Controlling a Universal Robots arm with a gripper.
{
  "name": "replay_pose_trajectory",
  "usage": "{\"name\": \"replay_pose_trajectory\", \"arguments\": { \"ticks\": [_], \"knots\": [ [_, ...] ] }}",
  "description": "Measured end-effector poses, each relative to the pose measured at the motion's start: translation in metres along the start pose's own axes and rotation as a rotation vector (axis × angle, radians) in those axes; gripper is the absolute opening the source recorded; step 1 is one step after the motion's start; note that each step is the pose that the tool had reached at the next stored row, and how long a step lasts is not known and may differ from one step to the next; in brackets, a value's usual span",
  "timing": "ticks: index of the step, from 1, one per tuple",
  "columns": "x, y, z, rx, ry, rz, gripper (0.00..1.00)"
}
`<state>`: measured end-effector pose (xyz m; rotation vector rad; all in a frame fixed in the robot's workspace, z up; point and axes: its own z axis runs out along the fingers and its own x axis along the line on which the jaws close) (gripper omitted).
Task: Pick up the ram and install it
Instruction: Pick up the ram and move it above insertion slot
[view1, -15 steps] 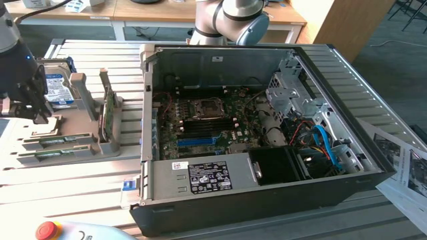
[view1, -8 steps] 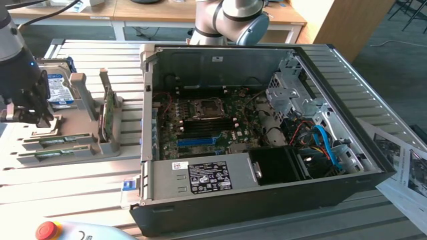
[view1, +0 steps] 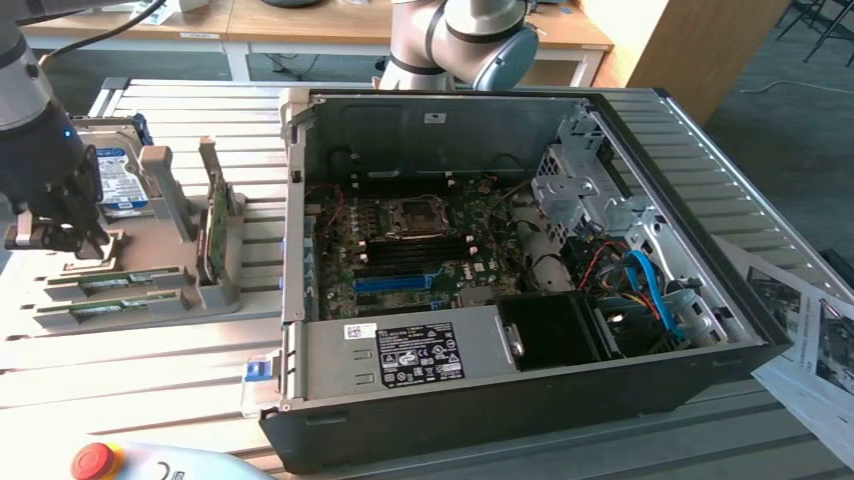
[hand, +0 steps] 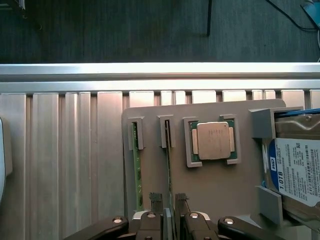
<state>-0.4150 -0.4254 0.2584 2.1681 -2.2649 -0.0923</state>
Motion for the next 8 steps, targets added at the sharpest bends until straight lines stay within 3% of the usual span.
{"name": "replay_pose_trajectory", "arguments": {
  "ticks": [8],
  "knots": [
    [0.011, -0.0004, -0.0002, -0.0001, 0.0001, 0.0, 0.24]
  ]
}}
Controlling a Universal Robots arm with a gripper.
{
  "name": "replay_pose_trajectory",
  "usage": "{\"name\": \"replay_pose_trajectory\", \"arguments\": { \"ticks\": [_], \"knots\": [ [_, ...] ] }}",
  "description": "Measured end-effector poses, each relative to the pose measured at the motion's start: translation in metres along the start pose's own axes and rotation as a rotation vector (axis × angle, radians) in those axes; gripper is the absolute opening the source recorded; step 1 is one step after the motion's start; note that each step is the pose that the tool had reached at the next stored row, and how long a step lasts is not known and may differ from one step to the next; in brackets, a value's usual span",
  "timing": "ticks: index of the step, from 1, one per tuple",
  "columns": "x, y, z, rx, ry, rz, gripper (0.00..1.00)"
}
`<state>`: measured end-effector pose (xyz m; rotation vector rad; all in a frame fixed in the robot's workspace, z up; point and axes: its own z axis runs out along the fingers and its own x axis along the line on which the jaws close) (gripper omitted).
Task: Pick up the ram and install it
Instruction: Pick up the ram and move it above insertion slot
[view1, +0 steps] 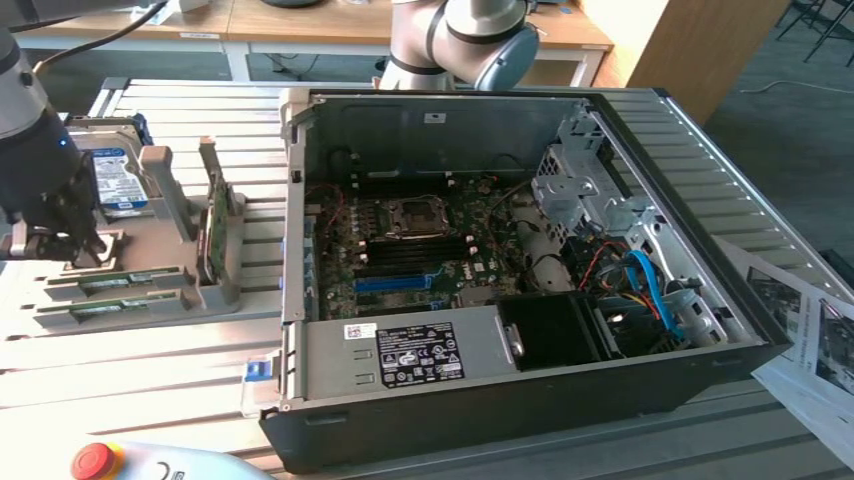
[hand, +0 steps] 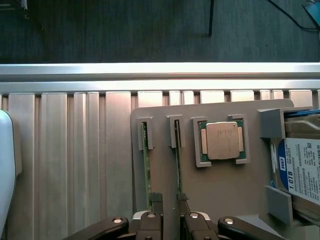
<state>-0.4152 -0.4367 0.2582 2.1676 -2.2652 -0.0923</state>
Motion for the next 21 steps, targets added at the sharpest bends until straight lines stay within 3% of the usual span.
{"name": "replay_pose_trajectory", "arguments": {
  "ticks": [12, 21],
  "knots": [
    [0.007, -0.0012, -0.0001, 0.0, 0.0, 0.0, 0.24],
    [0.012, -0.0132, -0.0009, -0.0055, 0.0002, 0.0, 0.24]
  ]
}}
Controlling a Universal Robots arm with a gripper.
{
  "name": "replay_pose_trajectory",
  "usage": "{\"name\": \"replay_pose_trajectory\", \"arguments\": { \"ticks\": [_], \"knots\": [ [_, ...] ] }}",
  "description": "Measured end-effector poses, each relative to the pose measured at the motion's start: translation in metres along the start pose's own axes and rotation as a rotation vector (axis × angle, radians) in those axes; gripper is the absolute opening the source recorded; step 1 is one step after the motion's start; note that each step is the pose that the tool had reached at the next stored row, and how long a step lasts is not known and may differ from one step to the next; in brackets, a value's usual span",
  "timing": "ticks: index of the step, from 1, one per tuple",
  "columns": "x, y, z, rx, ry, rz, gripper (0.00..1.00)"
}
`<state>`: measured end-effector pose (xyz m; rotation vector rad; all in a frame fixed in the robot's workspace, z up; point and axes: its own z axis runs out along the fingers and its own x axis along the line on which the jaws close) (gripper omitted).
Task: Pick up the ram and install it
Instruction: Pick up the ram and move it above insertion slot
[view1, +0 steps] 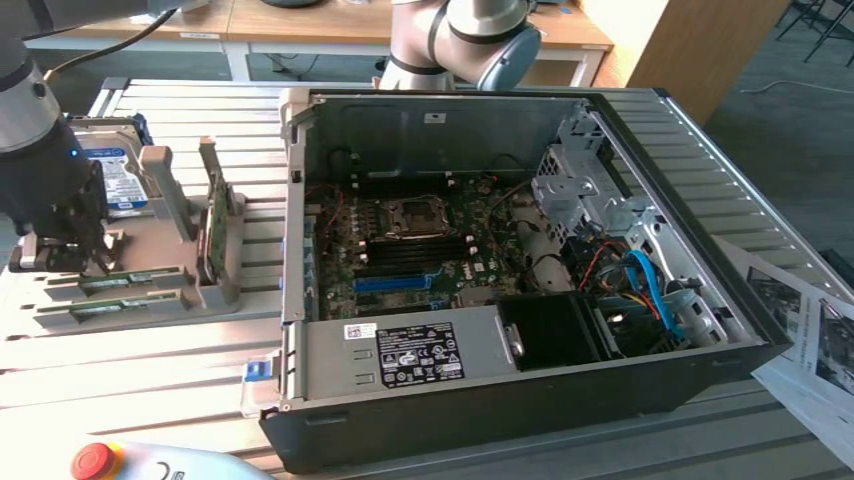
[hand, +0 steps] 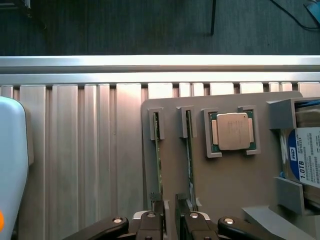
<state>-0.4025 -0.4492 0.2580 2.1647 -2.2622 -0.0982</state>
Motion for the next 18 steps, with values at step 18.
{"name": "replay_pose_trajectory", "arguments": {
  "ticks": [18],
  "knots": [
    [0.0023, -0.006, 0.006, -0.0017, 0.0, 0.0, 0.24]
  ]
}}
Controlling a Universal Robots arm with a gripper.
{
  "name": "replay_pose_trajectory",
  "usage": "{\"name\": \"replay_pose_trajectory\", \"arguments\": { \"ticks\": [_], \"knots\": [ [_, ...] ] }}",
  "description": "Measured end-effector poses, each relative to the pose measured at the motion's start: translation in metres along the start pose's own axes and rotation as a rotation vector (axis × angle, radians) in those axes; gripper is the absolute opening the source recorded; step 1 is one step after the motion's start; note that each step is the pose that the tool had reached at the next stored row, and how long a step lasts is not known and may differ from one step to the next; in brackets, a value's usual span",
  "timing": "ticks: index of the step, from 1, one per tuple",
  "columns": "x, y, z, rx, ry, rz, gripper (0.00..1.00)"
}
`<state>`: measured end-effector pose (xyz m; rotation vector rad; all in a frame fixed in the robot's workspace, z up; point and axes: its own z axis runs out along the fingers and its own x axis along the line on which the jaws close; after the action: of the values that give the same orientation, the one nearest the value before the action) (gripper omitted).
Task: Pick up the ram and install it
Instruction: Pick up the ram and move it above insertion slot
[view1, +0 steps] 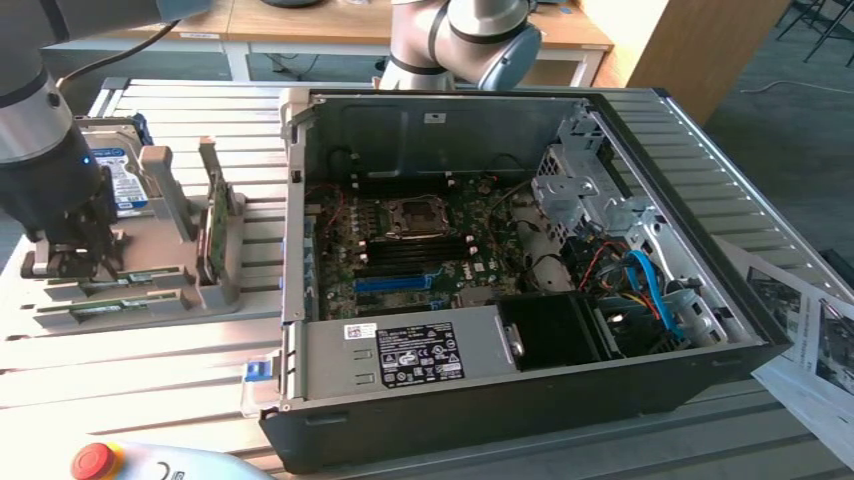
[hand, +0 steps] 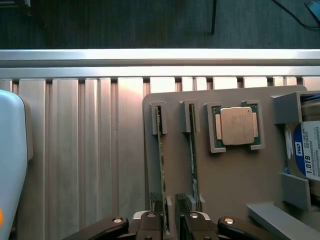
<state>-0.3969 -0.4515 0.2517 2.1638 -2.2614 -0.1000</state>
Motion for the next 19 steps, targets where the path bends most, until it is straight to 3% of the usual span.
{"name": "replay_pose_trajectory", "arguments": {
  "ticks": [6, 19],
  "knots": [
    [0.0009, -0.0003, 0.0056, -0.0002, 0.0001, 0.0, 0.24],
    [0.001, -0.0011, 0.0082, -0.0027, 0.0017, -0.034, 0.24]
  ]
}}
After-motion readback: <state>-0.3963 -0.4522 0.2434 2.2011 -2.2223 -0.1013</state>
